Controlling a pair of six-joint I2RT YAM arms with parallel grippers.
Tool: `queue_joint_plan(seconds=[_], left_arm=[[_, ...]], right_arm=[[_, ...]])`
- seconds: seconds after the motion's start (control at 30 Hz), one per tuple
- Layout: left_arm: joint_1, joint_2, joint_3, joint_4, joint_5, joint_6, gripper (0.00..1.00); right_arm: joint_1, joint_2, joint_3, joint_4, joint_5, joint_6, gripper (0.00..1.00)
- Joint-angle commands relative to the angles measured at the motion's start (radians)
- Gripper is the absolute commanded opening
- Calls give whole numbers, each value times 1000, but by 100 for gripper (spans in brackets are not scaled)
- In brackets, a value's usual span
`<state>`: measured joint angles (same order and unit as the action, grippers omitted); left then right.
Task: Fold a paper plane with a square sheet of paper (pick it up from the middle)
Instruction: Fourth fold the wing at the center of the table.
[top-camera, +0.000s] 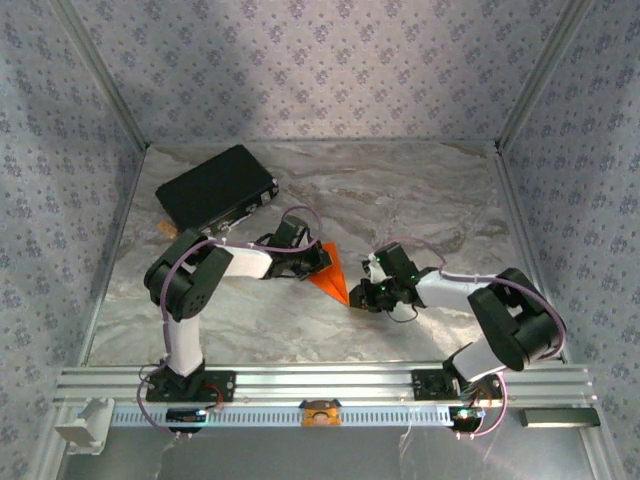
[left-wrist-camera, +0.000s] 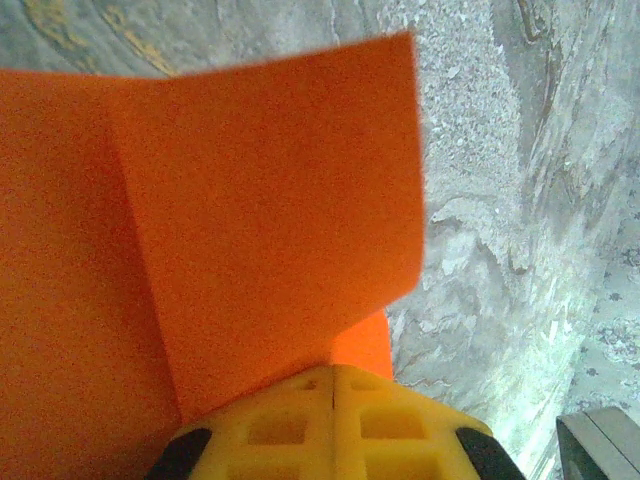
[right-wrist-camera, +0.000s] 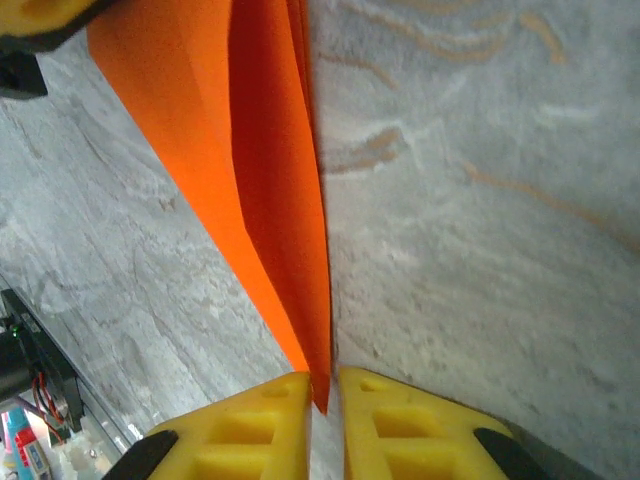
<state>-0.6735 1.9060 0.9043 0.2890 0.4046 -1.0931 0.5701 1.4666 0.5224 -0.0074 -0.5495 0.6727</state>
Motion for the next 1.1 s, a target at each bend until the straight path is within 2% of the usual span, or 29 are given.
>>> queue_joint_plan(seconds=[0.0, 0.17, 0.33, 0.5, 0.77, 1.07], left_arm=[[12, 15, -32, -49, -22, 4, 0], [11, 13, -36, -53, -24, 12, 0], [10, 14, -33, -60, -20, 18, 0], [8, 16, -33, -59, -20, 18, 0], [9, 16, -36, -55, -19, 16, 0], [8, 11, -38, -58, -23, 17, 0]], right_arm=[[-10, -79, 3, -61, 24, 25, 19], [-39, -109, 74, -68, -12, -3, 19], [-25, 30, 200, -42, -88, -28, 9], [-1, 168, 293, -33, -90, -34, 7], [18, 260, 347, -76, -64, -40, 6], [16, 305, 305, -71, -52, -72, 6]])
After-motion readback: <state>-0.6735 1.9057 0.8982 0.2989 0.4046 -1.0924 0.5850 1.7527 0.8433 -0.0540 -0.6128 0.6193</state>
